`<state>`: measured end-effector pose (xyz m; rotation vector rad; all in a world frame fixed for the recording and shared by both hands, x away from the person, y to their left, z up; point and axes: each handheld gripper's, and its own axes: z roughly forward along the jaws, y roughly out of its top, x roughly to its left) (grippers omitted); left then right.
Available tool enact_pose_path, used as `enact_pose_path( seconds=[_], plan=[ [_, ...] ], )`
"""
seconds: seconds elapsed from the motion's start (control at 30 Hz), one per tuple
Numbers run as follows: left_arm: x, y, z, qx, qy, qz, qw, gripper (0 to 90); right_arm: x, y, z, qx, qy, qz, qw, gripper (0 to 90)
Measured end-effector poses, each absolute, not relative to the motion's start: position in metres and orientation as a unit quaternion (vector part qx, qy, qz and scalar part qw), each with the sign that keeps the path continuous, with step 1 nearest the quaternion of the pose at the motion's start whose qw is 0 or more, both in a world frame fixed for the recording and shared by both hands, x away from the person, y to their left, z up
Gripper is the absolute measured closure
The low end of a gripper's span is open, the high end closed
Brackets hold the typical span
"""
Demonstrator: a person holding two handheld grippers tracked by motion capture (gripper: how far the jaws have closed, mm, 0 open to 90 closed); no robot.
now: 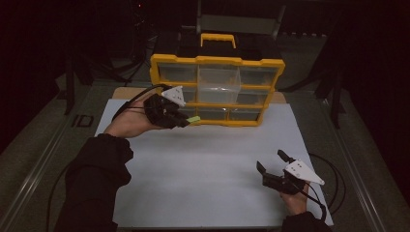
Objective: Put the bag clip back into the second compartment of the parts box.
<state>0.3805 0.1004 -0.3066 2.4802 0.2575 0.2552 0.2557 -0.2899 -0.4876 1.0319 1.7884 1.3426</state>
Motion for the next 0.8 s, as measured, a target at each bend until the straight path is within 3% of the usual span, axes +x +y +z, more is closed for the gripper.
enact_pose_path(
  seconds=[0.8],
  plan=[
    [0.393,0.1,-0.287,0.939,0.101,0.111,0.31,78.1,0.256,-0.289,-0.489,0.396,0.687,0.512,0.331,11.3]
  ],
)
